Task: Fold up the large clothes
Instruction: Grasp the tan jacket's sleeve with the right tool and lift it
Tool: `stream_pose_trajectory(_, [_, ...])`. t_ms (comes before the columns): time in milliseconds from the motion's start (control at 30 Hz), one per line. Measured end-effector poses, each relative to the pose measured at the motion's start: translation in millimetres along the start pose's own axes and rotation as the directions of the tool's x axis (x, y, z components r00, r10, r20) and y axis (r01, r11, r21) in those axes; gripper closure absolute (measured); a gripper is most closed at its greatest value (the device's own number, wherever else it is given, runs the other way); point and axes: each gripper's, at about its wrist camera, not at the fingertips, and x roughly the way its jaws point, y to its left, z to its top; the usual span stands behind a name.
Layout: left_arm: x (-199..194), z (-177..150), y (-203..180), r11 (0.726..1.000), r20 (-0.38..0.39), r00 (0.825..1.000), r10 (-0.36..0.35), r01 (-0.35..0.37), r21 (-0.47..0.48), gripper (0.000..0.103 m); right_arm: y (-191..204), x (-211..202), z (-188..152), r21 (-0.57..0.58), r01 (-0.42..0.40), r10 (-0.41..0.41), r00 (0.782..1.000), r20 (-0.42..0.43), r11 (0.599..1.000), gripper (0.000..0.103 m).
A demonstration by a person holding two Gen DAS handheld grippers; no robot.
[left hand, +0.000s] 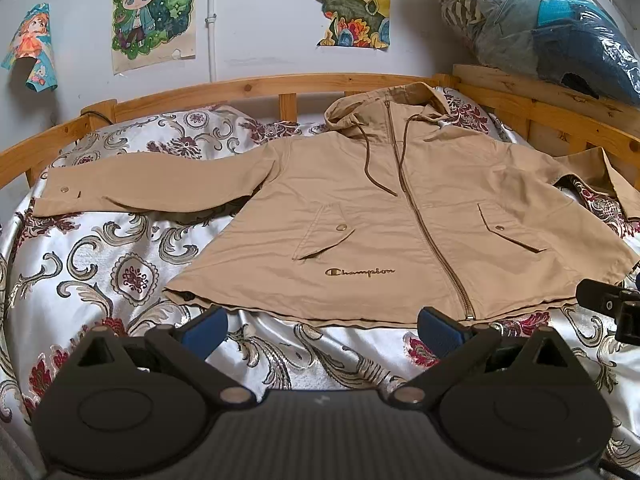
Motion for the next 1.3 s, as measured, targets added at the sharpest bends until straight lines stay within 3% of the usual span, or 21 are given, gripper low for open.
stream_pose_trajectory(267, [16.7,-3.9,3.1,0.999,-0.071,0.997,0.012,-0.01,0.033,0.001,-10.6,8.4,-10.4,-0.061,0.06,-0.06,0.998,0.001,0.996,0.001])
stream_pose_trajectory(367, [21.6,7.2,3.2,1.0,-0.089,0.996,-0.014,0.015,0.01,0.001,-21.9,9.5,-7.8,-0.133,0.121,-0.115,0.992,0.049,0.984,0.001])
stream_pose_trajectory(533, [39.9,35.8,0.5,0.999,-0.095,0.995,-0.041,0.044,0.027,0.001,-64.5,23.8,9.5,-0.197,0.163,-0.162,0.987,0.02,0.967,0.001])
stream_pose_trajectory(667, [65.2,57.0,-7.1,0.997,-0.049,0.997,-0.056,0.059,0.057,0.001,-96.1,41.6,24.4,-0.29,0.312,-0.312,0.949,0.047,0.905,0.001])
stream_pose_trajectory(733, [78.3,63.6,-9.2,0.997,-0.02,0.998,-0.053,0.054,0.057,0.001,-110.5,54.9,27.4,-0.369,0.399,-0.393,0.915,0.094,0.839,0.001])
stream_pose_trajectory(833, [97.5,66.1,-9.1,0.998,0.013,0.998,-0.055,0.054,0.039,0.001,-136.4,77.0,31.9,-0.448,0.458,-0.459,0.881,0.115,0.768,0.001])
stream_pose_trajectory(1033, [127.9,59.0,5.0,0.999,0.042,0.999,-0.033,0.034,-0.02,0.001,-171.9,120.1,36.9,-0.503,0.476,-0.526,0.849,0.05,0.721,0.014])
stream_pose_trajectory(1200, [143.1,45.6,13.5,0.999,0.013,0.999,-0.038,0.039,-0.005,0.001,-175.5,146.6,41.0,-0.551,0.461,-0.533,0.845,0.034,0.696,0.021])
stream_pose_trajectory(1233, [144.6,43.4,14.2,0.999,0.002,0.999,-0.045,0.045,-0.008,0.001,-174.4,149.1,45.6,-0.555,0.467,-0.538,0.842,0.041,0.688,0.025])
stream_pose_trajectory(1300, [147.0,42.7,14.4,0.998,-0.014,0.998,-0.057,0.057,-0.012,0.001,-174.2,149.4,55.5,-0.552,0.482,-0.548,0.834,0.054,0.68,0.042])
